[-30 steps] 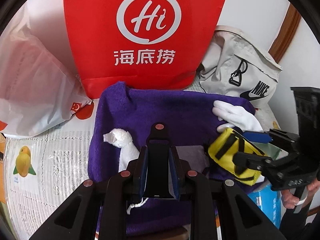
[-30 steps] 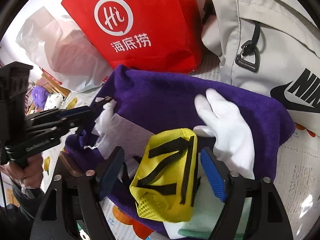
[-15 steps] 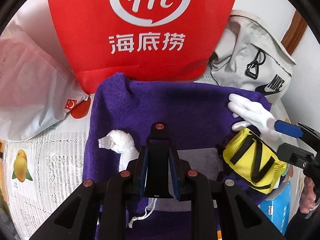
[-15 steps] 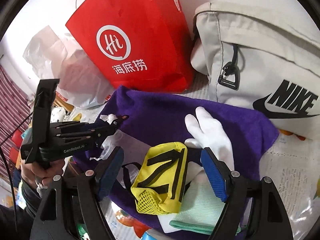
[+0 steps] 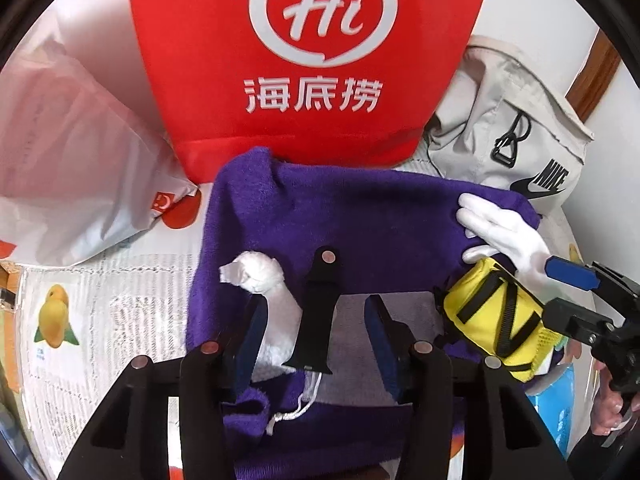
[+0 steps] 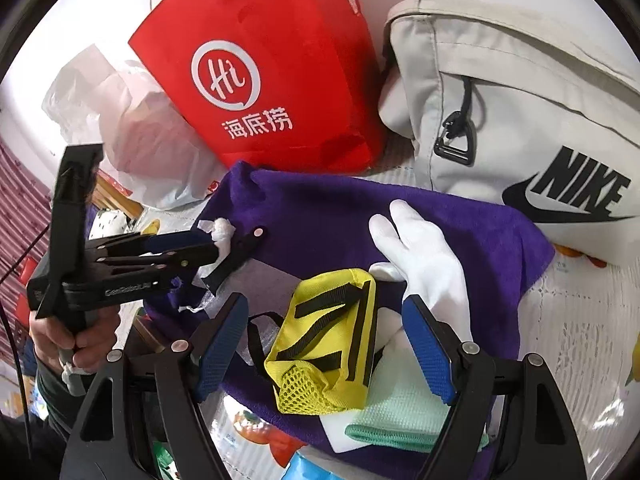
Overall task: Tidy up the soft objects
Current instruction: 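Open the left tool to release the black strap onto the towel while the right tool withdraws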
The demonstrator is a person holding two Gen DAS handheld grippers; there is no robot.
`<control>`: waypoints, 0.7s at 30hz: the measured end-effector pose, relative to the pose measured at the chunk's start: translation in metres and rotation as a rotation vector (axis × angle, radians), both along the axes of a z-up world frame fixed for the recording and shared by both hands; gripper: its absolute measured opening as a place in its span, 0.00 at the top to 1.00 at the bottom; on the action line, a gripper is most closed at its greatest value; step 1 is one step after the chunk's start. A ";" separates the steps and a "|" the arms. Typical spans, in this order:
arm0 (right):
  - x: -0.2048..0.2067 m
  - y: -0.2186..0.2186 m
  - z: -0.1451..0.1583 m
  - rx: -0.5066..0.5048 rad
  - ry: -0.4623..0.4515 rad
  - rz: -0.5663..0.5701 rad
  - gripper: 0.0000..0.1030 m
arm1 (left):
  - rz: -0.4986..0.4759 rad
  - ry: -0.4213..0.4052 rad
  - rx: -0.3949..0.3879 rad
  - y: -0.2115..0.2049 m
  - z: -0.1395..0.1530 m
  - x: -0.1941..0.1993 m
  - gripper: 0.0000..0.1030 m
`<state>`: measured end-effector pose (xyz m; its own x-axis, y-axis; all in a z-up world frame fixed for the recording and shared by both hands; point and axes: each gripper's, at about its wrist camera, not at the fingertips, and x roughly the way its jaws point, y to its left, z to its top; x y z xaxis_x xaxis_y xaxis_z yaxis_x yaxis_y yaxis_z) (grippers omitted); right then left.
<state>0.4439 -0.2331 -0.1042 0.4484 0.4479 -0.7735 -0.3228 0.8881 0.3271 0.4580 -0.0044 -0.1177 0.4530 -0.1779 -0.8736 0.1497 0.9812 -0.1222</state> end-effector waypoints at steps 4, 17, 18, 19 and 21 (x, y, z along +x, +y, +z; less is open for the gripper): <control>-0.007 -0.002 0.004 0.004 0.007 -0.018 0.23 | -0.002 -0.031 0.017 0.003 0.014 -0.018 0.53; -0.089 -0.010 0.042 0.021 -0.036 -0.037 0.23 | -0.038 -0.124 0.001 -0.009 0.066 -0.106 0.53; -0.096 -0.010 0.045 0.021 -0.042 -0.039 0.23 | -0.045 -0.127 -0.005 -0.009 0.069 -0.114 0.53; -0.105 -0.011 0.049 0.024 -0.050 -0.040 0.23 | -0.049 -0.130 -0.005 -0.009 0.072 -0.125 0.53; -0.126 -0.012 0.055 0.031 -0.067 -0.040 0.23 | -0.041 -0.130 0.002 -0.006 0.078 -0.144 0.53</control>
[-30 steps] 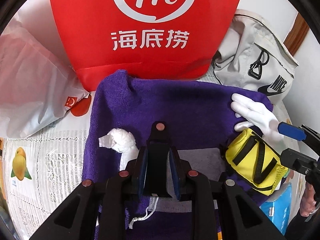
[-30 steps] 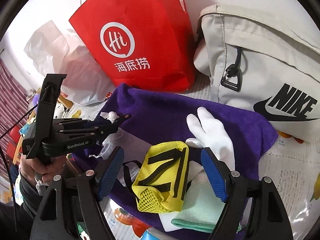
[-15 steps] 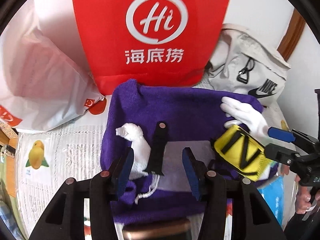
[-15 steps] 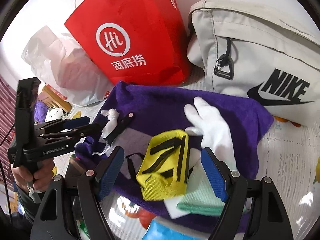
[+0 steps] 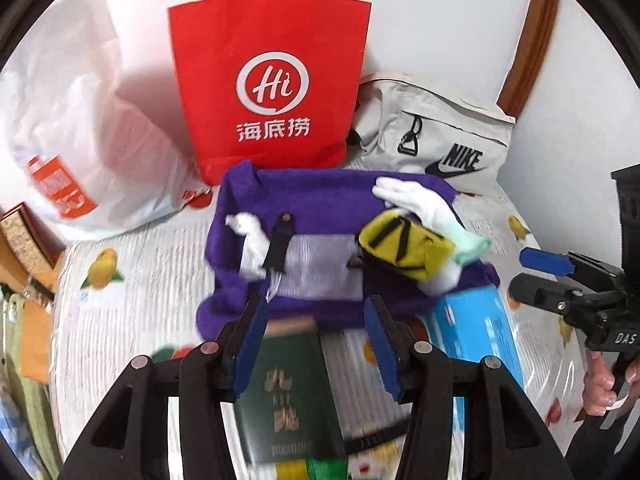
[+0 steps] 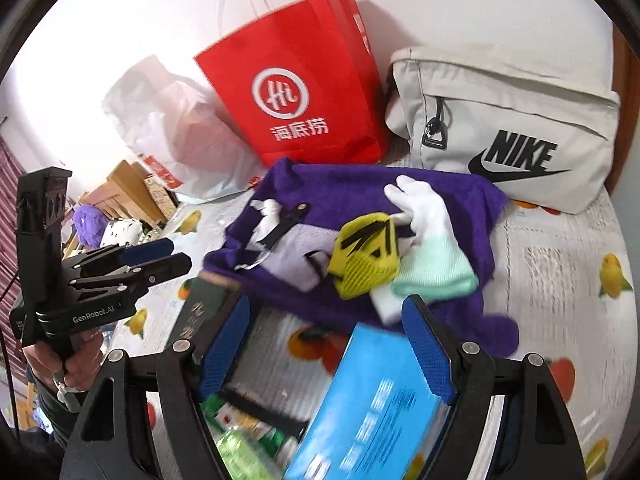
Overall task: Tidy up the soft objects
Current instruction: 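Open the left tool to release the black strap onto the towel while the right tool withdraws, then move both tools back toward the remaining items on the bed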
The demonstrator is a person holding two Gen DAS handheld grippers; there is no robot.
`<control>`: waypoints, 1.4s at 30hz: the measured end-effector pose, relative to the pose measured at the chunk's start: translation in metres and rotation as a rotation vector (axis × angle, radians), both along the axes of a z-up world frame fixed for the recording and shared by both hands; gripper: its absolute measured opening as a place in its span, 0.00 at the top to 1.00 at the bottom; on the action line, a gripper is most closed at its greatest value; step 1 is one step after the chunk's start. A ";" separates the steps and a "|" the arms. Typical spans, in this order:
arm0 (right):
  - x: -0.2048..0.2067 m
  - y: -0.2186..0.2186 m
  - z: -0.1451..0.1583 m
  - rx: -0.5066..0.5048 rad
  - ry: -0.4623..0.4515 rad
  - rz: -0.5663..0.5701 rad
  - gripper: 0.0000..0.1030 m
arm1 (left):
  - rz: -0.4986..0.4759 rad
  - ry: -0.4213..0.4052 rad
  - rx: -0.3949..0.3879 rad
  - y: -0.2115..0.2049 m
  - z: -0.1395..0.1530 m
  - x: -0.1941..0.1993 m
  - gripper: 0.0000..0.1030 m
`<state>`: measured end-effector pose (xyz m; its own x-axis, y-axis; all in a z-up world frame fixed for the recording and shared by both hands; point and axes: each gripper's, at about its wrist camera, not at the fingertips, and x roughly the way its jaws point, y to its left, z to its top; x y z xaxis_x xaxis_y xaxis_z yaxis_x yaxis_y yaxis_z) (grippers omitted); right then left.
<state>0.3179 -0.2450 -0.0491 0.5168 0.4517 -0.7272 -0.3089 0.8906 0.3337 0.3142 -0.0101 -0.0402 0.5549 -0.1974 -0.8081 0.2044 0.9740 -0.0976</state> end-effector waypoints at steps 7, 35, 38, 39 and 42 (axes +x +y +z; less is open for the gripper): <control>-0.058 0.002 0.008 0.010 -0.030 0.014 0.23 | 0.031 -0.004 0.007 0.015 -0.001 -0.059 0.46; -0.162 0.091 -0.098 -0.257 -0.012 0.222 0.23 | 0.143 0.057 -0.088 0.075 -0.064 -0.177 0.33; -0.160 0.101 -0.107 -0.295 -0.025 0.248 0.23 | 0.159 0.078 -0.094 0.081 -0.075 -0.179 0.33; -0.159 0.104 -0.110 -0.309 -0.033 0.251 0.23 | 0.162 0.085 -0.095 0.082 -0.078 -0.179 0.33; -0.155 0.111 -0.119 -0.336 -0.042 0.257 0.23 | 0.172 0.104 -0.095 0.086 -0.087 -0.180 0.33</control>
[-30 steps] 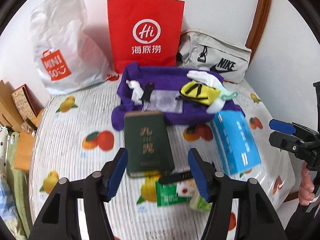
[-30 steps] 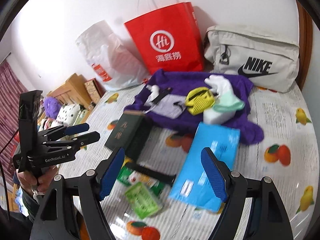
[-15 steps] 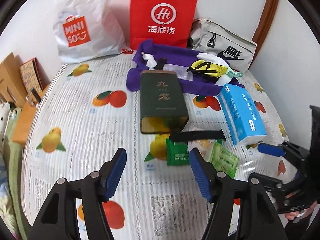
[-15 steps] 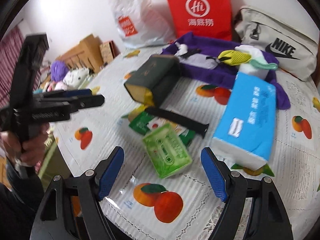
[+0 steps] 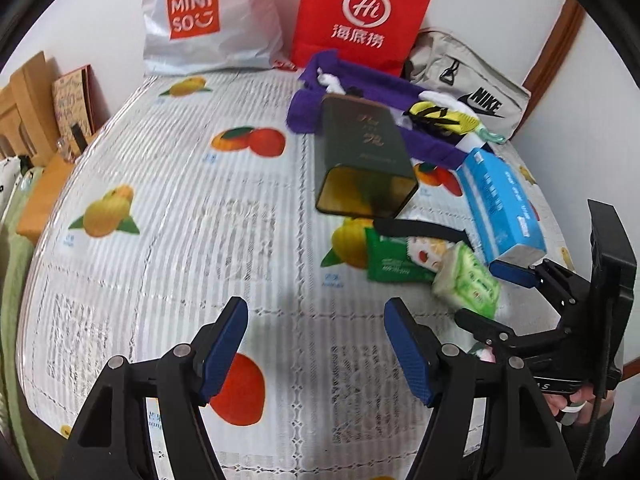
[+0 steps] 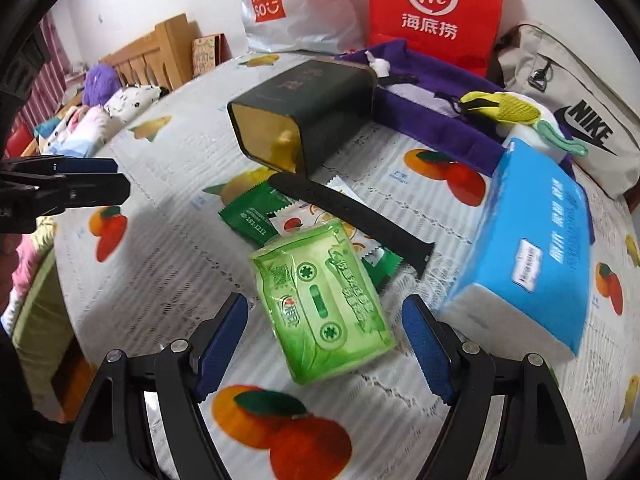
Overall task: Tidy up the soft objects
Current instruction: 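Move both tools back toward the remaining items on the bed, then grasp the green cassette-print wipe pack with the right tool and lift it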
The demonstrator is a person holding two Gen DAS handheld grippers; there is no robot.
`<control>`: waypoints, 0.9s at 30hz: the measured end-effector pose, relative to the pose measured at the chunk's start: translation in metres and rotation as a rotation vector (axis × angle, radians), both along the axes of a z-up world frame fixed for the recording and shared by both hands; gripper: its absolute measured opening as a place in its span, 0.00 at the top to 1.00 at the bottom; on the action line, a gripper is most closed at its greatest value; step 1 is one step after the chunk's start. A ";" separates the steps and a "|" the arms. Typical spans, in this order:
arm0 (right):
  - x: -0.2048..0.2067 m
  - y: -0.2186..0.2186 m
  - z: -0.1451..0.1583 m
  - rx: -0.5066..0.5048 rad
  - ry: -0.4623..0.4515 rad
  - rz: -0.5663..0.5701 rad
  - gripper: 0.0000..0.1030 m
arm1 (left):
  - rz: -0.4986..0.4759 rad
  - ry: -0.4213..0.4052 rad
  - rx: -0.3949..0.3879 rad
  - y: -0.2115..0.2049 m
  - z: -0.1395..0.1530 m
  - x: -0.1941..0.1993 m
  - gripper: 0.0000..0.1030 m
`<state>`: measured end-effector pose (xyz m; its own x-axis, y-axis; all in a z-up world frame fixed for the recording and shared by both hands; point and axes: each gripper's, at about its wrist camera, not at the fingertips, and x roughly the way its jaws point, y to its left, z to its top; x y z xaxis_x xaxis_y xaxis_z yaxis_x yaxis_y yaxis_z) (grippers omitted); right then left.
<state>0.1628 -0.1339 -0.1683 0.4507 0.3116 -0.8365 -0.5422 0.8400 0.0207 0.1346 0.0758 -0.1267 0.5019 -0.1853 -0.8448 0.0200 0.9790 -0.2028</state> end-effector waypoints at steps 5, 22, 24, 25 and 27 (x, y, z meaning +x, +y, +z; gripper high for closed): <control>0.001 0.008 -0.011 -0.028 -0.023 0.022 0.38 | 0.001 0.017 0.008 0.001 -0.007 0.002 0.33; -0.025 -0.038 0.013 0.089 -0.035 -0.013 0.39 | -0.101 0.025 0.029 -0.051 -0.018 0.007 0.33; -0.028 -0.046 0.014 0.091 -0.040 -0.025 0.39 | -0.114 0.011 0.043 -0.060 -0.019 0.006 0.33; -0.030 -0.052 0.014 0.092 -0.039 -0.036 0.39 | -0.125 0.003 0.053 -0.066 -0.020 0.006 0.33; -0.031 -0.065 0.013 0.097 -0.037 -0.065 0.39 | -0.139 0.001 0.071 -0.072 -0.021 0.005 0.33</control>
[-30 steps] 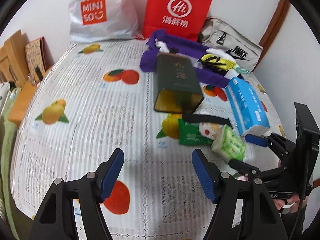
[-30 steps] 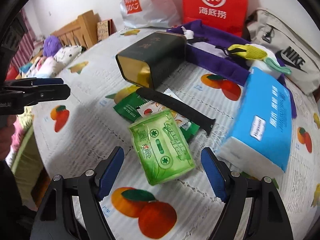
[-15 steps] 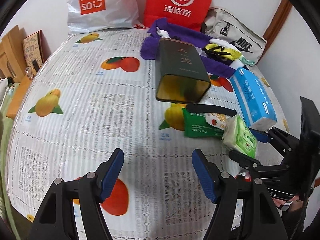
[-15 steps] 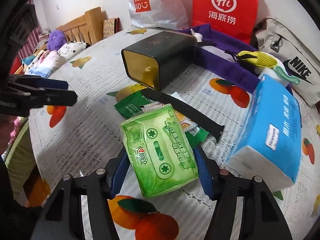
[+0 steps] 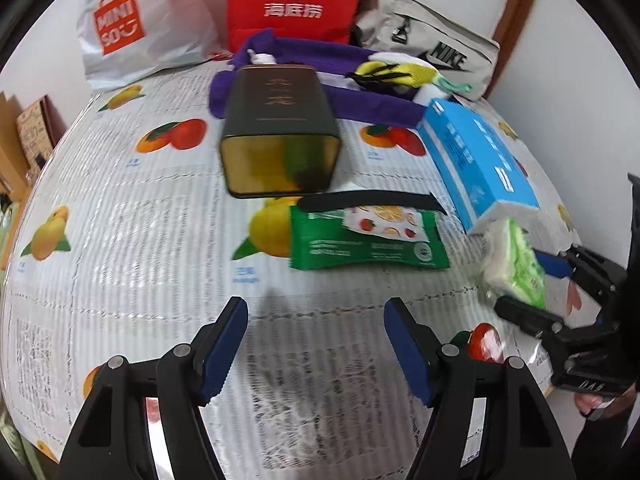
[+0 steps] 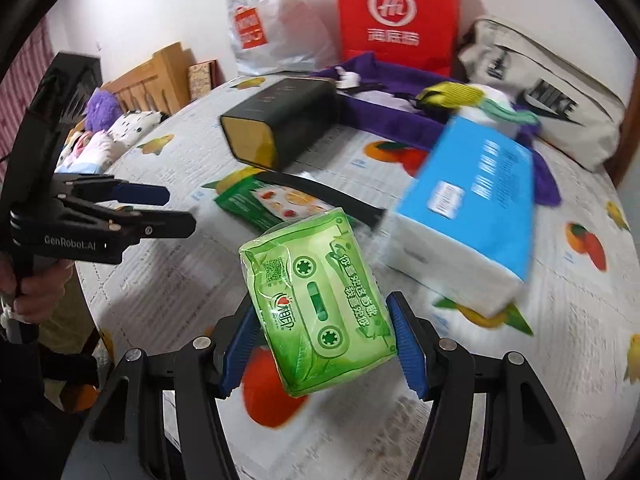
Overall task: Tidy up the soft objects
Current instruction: 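Grasp the green cassette-print wipe pack with the right tool and lift it, then grasp the long green wipe sachet with the left tool while the right tool holds the wipe pack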
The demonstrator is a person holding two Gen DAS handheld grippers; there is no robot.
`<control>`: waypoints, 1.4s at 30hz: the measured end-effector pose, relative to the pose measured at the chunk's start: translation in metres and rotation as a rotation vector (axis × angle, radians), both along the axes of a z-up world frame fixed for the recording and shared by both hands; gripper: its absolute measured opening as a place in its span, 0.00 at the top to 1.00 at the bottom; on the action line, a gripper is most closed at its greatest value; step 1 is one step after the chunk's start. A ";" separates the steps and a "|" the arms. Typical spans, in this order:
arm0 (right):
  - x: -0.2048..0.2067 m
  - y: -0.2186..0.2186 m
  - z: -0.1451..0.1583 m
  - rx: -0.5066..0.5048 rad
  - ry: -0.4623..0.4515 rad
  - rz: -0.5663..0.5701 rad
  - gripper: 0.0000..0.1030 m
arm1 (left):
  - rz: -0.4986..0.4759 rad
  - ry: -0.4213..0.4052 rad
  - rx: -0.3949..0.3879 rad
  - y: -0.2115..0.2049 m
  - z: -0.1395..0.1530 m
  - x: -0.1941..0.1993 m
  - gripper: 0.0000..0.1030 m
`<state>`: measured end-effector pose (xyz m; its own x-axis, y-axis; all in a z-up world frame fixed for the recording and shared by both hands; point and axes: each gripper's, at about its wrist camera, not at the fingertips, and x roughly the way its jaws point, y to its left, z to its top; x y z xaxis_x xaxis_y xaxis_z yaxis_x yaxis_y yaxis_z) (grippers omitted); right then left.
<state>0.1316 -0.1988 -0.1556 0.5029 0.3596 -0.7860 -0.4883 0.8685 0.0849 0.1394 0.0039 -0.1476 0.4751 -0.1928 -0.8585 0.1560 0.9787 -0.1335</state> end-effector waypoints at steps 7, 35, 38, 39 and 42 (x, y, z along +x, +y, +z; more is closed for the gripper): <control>-0.004 -0.038 -0.006 0.010 0.013 -0.098 0.39 | -0.010 -0.008 0.025 -0.009 -0.007 0.002 0.33; -0.001 -0.064 -0.015 -0.001 0.057 -0.206 0.39 | -0.345 -0.114 0.127 -0.058 -0.021 0.008 0.95; -0.003 -0.063 -0.015 0.002 0.057 -0.202 0.39 | -0.326 -0.102 0.098 -0.049 -0.017 0.002 0.95; -0.004 -0.063 -0.015 0.003 0.056 -0.200 0.39 | -0.316 -0.102 0.088 -0.047 -0.016 0.002 0.95; -0.004 -0.062 -0.015 0.014 0.065 -0.196 0.39 | -0.302 -0.094 0.050 -0.044 -0.010 0.005 0.95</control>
